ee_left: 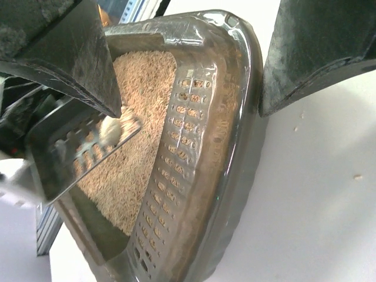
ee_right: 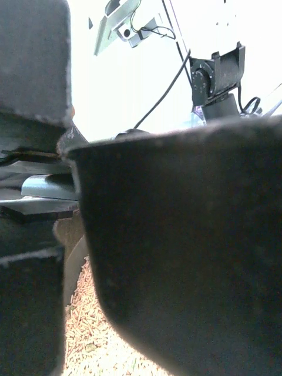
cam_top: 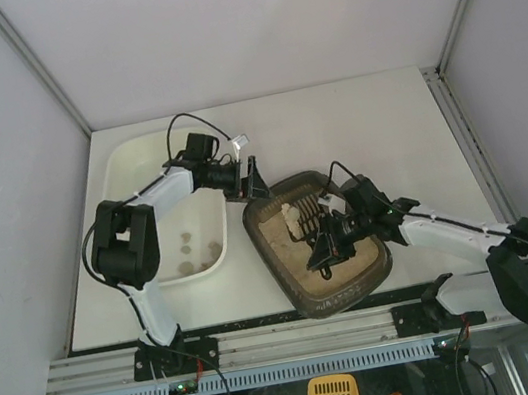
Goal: Clean the litter box
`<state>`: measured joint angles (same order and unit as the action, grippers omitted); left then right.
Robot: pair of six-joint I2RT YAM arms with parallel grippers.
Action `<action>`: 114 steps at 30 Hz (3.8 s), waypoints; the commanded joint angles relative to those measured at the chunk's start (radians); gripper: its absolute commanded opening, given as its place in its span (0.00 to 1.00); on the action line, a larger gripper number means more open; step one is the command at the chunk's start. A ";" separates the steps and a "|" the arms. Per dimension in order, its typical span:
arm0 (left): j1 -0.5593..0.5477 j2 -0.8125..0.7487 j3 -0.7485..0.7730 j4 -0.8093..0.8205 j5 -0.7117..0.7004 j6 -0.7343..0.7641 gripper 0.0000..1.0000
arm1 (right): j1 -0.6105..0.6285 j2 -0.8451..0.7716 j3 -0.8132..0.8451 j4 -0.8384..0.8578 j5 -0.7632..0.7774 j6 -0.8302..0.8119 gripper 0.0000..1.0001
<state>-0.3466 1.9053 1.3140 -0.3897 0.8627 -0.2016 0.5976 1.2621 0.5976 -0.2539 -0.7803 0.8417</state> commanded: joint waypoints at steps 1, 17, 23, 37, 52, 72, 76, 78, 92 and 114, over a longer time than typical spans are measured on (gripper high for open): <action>-0.001 -0.106 0.118 -0.131 0.050 0.147 1.00 | -0.034 -0.091 0.027 0.012 0.039 -0.055 0.00; 0.058 0.065 0.391 -0.296 -0.045 0.163 1.00 | -0.056 -0.347 -0.084 0.108 0.026 0.037 0.00; 0.058 0.004 0.426 -0.400 -0.110 0.167 1.00 | -0.023 -0.556 -0.156 0.092 0.095 0.049 0.00; 0.137 -0.343 0.341 -0.604 -0.359 0.275 1.00 | 0.129 -0.603 -0.224 0.196 0.239 0.137 0.00; 0.192 -0.654 0.148 -0.758 -0.489 0.402 1.00 | 0.131 -0.563 -0.336 0.434 0.311 0.317 0.00; 0.192 -0.687 0.056 -0.730 -0.493 0.423 1.00 | 0.019 -0.694 -0.360 0.354 0.221 0.359 0.00; 0.194 -0.686 0.052 -0.729 -0.492 0.425 1.00 | 0.045 -0.719 -0.367 0.354 0.267 0.367 0.00; 0.194 -0.689 0.054 -0.731 -0.489 0.426 1.00 | 0.086 -0.679 -0.326 0.322 0.254 0.334 0.00; 0.374 -0.742 0.109 -0.708 -0.329 0.329 1.00 | 0.064 -0.616 -0.296 0.402 0.178 0.348 0.00; 0.523 -0.806 -0.043 -0.655 -0.196 0.231 1.00 | 0.063 -0.620 -0.292 0.372 0.247 0.329 0.00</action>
<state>0.1726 1.1328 1.2881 -1.0721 0.6399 0.0360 0.7082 0.6846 0.3058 0.0654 -0.5674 1.1664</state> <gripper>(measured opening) 0.997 0.142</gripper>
